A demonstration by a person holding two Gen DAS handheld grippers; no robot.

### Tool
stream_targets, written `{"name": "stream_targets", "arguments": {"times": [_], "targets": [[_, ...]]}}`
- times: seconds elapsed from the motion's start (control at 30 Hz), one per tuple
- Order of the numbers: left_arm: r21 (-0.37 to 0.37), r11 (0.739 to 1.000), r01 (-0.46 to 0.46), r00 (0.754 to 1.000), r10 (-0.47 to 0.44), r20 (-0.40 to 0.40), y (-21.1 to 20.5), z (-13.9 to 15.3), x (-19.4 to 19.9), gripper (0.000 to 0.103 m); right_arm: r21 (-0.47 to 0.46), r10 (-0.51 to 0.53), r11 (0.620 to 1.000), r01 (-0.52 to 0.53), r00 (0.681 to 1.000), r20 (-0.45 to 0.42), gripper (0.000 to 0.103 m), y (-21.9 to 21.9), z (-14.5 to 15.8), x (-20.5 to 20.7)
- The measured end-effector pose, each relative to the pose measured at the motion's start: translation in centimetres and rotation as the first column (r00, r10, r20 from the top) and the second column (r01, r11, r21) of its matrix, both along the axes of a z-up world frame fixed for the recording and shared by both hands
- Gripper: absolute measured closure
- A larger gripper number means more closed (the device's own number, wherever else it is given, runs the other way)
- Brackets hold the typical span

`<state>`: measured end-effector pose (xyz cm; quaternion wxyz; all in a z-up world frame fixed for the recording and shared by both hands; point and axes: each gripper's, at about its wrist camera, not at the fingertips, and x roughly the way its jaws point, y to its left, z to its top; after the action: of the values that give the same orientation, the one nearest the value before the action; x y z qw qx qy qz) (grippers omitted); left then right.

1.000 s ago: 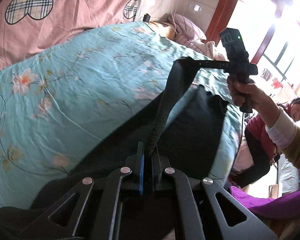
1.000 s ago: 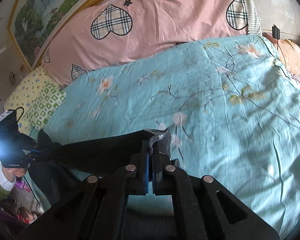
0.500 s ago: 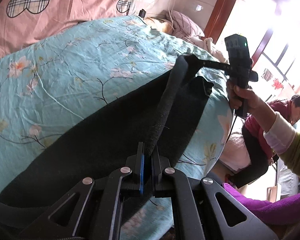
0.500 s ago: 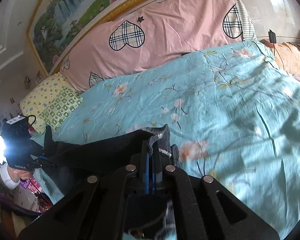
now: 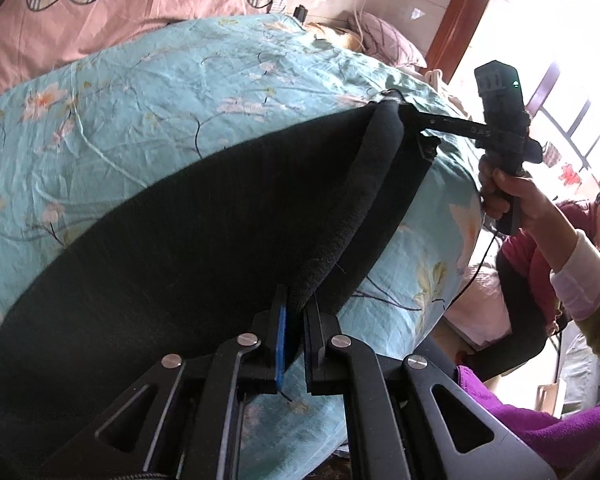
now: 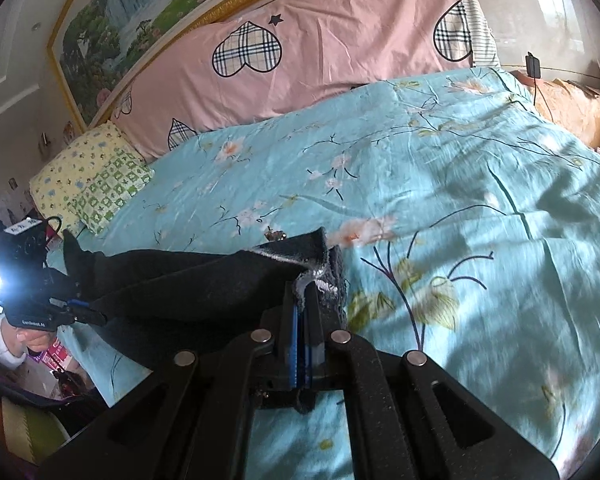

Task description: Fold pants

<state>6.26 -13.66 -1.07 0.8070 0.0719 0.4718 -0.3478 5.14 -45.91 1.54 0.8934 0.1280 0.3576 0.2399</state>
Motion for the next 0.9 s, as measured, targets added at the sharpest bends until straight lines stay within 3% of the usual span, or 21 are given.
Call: {"name": "stream_targets", "arguments": {"times": [0.2,0.3,0.33,0.37,0.43,0.7,0.9], "targets": [[-0.051,0.998,-0.021,1.0,0.02,-0.014,0.6,0.0,-0.8,0.088,-0.012,-0.024,1.0,0.023,0.999,-0.03,0.099,-0.6,0.5,-1.6],[-0.069,0.997,-0.029,1.0,0.029,-0.013,0.8,0.1,-1.4,0.085,-0.026,-0.087,0.996,0.086,0.996,-0.038,0.089,-1.3,1.0,-2.7],[-0.079,0.996,-0.033,0.999,0.032,-0.017,1.0,0.1,-1.6,0.084,-0.026,-0.105,0.994,0.104,0.994,-0.034,0.078,-1.4,1.3,-3.2],[-0.086,0.996,-0.039,0.999,0.037,-0.02,1.2,0.2,-1.8,0.084,-0.027,-0.122,0.992,0.121,0.992,-0.027,0.059,-1.5,1.6,-3.6],[-0.102,0.993,-0.057,0.998,0.055,-0.025,1.7,0.3,-2.3,0.083,-0.025,-0.156,0.987,0.156,0.988,0.005,0.046,-1.6,2.3,-4.6],[-0.15,0.972,-0.181,0.983,0.174,-0.056,5.8,0.4,-3.7,0.079,0.05,-0.123,0.991,0.12,0.991,0.05,0.046,1.6,4.1,-6.3],[-0.187,0.92,-0.343,0.939,0.333,-0.085,11.5,0.5,-5.0,0.075,0.082,-0.051,0.996,0.048,0.998,0.039,0.046,6.1,4.0,-6.0]]}}
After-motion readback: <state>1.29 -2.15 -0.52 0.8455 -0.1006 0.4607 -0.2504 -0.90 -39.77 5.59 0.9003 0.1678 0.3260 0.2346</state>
